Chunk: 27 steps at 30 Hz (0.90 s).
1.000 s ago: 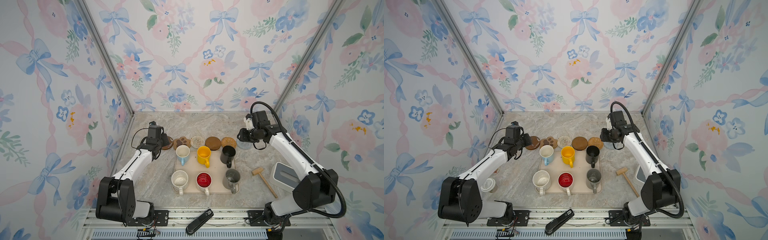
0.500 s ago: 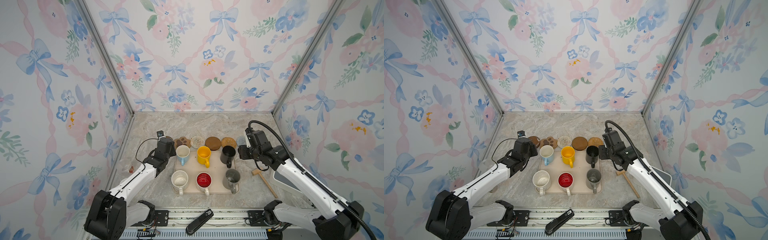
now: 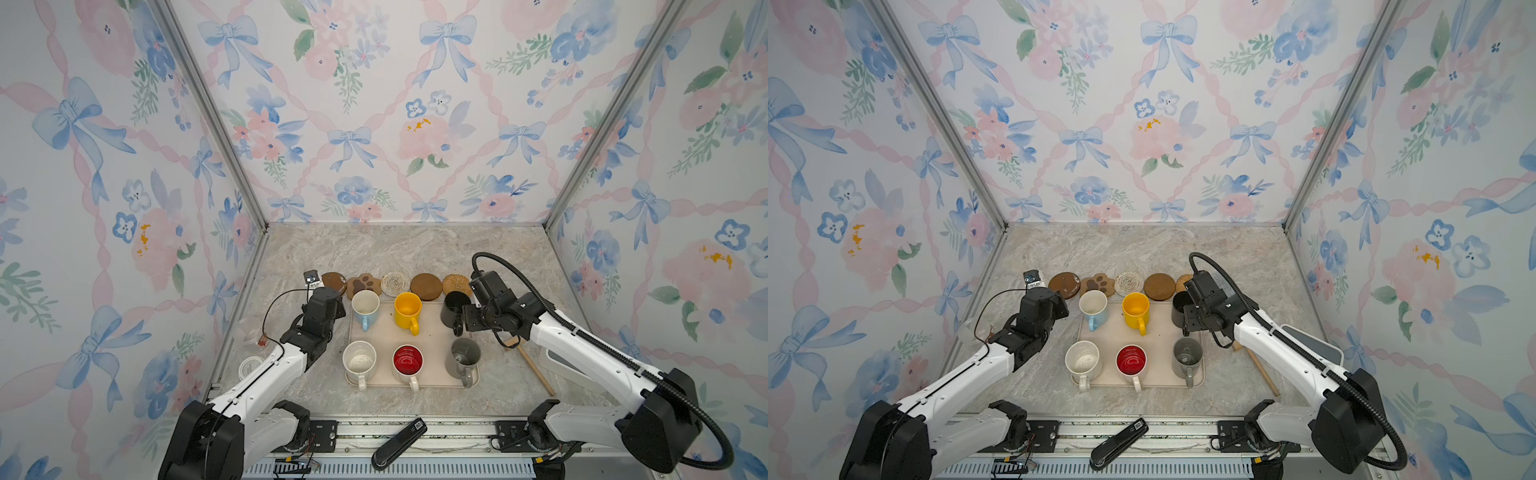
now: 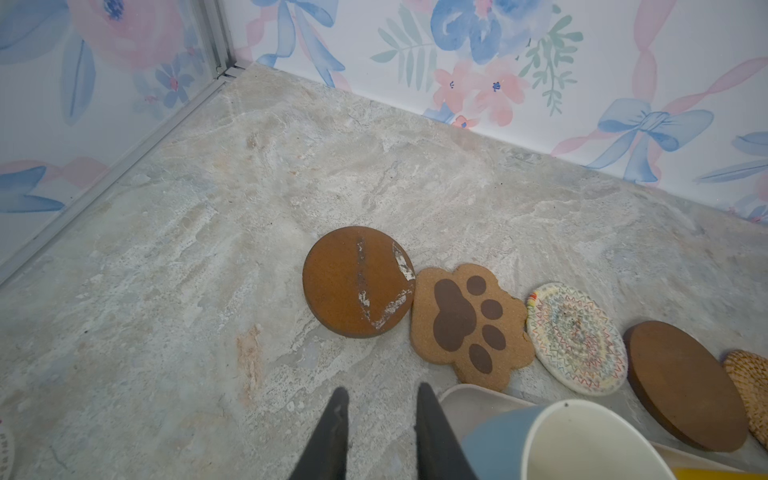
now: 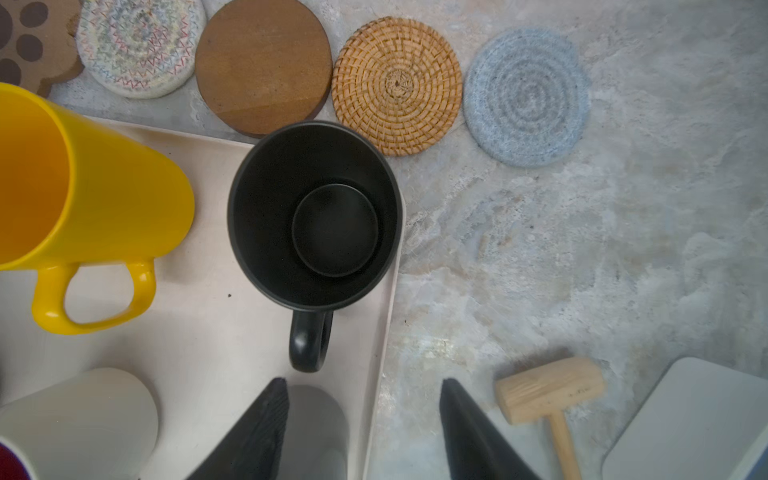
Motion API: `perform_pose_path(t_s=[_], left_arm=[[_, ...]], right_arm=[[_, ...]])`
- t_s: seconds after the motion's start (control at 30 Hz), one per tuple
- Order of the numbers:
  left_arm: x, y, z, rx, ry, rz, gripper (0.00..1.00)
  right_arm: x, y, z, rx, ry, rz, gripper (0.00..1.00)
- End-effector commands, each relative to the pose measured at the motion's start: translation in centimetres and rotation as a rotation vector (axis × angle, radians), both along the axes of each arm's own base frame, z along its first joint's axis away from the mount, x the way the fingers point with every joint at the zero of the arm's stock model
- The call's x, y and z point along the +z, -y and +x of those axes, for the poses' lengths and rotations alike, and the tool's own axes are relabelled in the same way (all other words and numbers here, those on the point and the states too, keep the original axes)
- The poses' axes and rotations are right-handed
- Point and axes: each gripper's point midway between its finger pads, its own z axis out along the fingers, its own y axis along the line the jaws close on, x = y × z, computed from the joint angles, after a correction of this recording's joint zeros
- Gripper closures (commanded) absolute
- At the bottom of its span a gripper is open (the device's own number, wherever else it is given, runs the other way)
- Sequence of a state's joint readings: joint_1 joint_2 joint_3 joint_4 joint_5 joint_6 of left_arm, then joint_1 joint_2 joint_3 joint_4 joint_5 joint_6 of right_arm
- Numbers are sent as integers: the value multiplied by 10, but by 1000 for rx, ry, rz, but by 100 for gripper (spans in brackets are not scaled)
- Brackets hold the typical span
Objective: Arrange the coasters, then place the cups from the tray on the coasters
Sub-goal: 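Lower the right gripper onto the black mug and close on it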
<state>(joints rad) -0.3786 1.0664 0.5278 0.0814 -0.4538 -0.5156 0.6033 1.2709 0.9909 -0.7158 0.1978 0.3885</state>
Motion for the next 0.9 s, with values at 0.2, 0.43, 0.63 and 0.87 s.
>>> perform_pose_path(t_s=[0.2, 0.43, 0.63, 0.87], left_arm=[[1, -1, 2, -6, 24, 23, 71], [1, 0, 2, -9, 29, 22, 71], [0, -2, 2, -6, 28, 25, 70], [0, -2, 3, -3, 32, 22, 70]], right_arm=[[-27, -29, 0, 18, -76, 107, 39], [-44, -24, 5, -33, -112, 81, 42], [-60, -24, 10, -67, -144, 70, 48], [-68, -19, 17, -104, -145, 58, 57]])
